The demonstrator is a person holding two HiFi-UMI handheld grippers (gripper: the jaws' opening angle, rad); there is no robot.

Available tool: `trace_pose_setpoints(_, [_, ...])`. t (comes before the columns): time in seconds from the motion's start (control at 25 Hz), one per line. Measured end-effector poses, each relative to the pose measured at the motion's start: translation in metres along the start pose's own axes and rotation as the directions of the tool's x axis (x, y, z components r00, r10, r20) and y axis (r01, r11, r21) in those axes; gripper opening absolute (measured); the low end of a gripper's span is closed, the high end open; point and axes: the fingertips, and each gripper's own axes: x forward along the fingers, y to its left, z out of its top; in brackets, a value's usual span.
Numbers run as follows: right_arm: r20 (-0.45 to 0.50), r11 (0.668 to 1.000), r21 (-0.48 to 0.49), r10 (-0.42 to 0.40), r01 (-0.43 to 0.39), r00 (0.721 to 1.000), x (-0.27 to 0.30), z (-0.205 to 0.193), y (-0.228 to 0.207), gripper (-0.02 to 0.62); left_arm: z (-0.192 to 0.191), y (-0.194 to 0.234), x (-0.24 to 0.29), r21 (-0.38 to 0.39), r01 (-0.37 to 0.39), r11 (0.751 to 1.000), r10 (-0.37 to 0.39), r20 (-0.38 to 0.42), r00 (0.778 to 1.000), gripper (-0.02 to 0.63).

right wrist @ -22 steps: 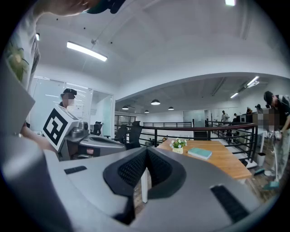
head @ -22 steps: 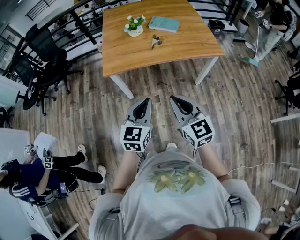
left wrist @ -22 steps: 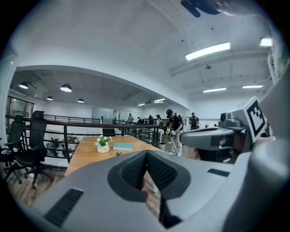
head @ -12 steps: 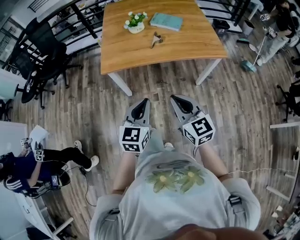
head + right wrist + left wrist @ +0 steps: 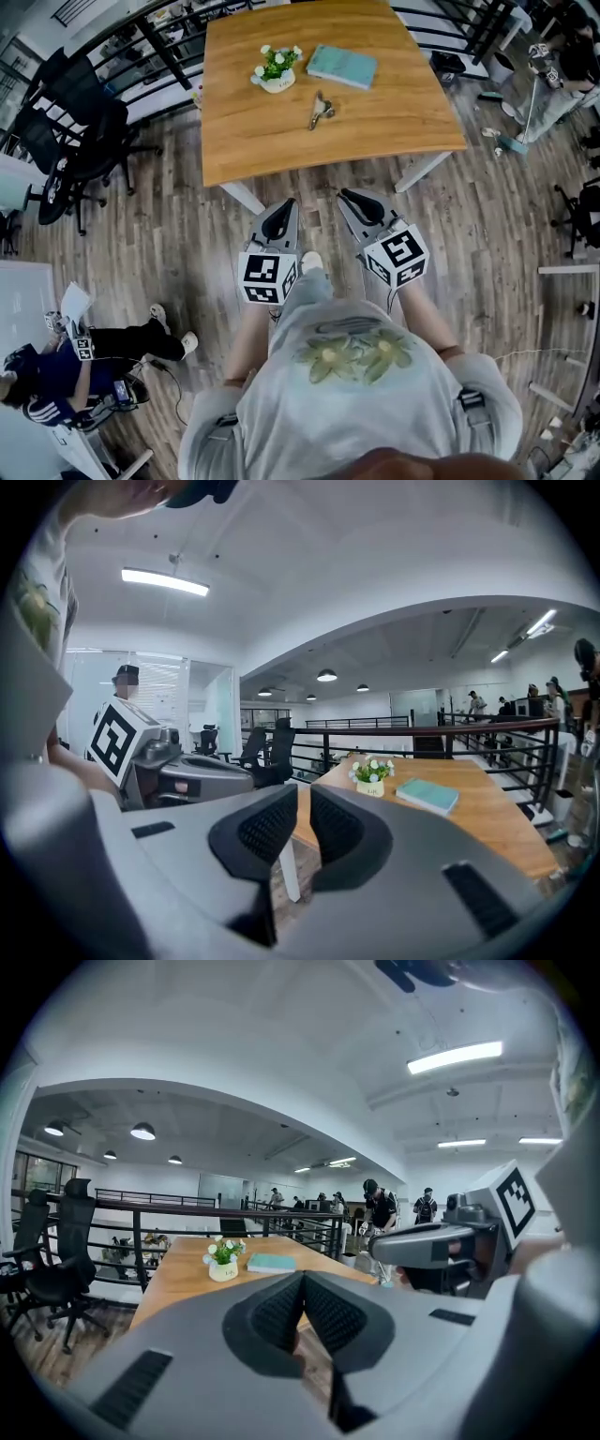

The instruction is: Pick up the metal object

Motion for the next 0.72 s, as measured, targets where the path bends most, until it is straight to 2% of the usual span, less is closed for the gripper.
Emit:
trace_pose_setpoints(0.28, [-0.005,0.999,-0.014,-0.033,0.033,0.999,0.073,0.034,-0.040,0.096,0.039,0.076,0.055,0.016,0.012,1.000,-0.012,0.010,1.000,0.014])
trace_pose_setpoints(0.44, [-0.016,0.998,-0.026,-0.052,0.051,0.999,0.098,0.037,-0.061,0.133,0.041,0.098,0.082,0.012,0.027,1.000,-0.027,0.003,1.000,0.014])
trace_pose_setpoints(0.6, [-0.081,0.999,-0.031,-0.034,0.032,0.996,0.116,0.028,-0.075,0.162,0.036,0.114,0.100,-0.006,0.032,0.999,-0.033,-0.018,0.999,0.014])
trace_pose_setpoints(0.72, [-0.119,0.999,-0.038,-0.018,0.014,0.993,0.132,0.023,-0.089,0.183,0.036,0.131,0.113,-0.013,0.009,1.000,-0.009,-0.025,1.000,0.014])
